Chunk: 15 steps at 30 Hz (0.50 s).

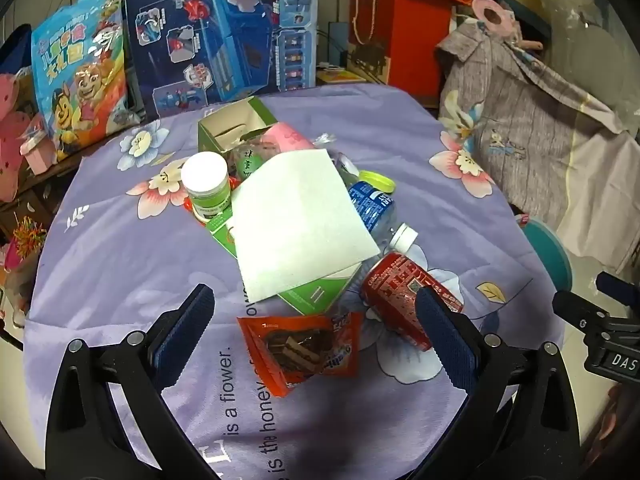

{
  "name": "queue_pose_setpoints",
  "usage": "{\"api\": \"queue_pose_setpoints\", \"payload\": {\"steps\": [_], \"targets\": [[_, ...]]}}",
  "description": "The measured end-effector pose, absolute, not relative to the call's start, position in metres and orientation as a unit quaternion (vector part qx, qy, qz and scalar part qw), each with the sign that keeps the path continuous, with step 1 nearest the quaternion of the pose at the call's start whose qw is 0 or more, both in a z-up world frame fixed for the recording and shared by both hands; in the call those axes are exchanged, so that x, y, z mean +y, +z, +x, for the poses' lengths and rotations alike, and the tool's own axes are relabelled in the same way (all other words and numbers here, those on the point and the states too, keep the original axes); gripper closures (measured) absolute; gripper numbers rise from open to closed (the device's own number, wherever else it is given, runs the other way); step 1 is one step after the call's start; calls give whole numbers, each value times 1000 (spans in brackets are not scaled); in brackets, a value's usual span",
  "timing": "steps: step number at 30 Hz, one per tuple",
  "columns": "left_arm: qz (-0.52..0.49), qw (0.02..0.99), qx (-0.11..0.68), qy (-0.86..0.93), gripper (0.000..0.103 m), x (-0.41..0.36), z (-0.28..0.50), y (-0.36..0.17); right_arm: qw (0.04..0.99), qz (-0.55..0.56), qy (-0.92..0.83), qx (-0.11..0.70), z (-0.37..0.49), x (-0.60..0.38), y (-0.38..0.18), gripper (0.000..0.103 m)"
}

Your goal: Collect trash

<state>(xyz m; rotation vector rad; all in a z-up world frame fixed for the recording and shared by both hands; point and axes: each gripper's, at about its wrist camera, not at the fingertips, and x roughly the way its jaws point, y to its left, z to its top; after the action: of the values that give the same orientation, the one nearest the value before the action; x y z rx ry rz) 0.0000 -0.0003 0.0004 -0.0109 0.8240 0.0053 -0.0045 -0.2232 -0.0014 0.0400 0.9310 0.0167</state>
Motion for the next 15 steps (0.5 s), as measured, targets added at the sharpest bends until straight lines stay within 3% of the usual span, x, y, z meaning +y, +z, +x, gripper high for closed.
{"api": "queue_pose_setpoints", "payload": {"steps": [15], "targets": [[-1,917,398,-18,3,3,0,2,891,13,6,454,-4,-223,-7,6]]}}
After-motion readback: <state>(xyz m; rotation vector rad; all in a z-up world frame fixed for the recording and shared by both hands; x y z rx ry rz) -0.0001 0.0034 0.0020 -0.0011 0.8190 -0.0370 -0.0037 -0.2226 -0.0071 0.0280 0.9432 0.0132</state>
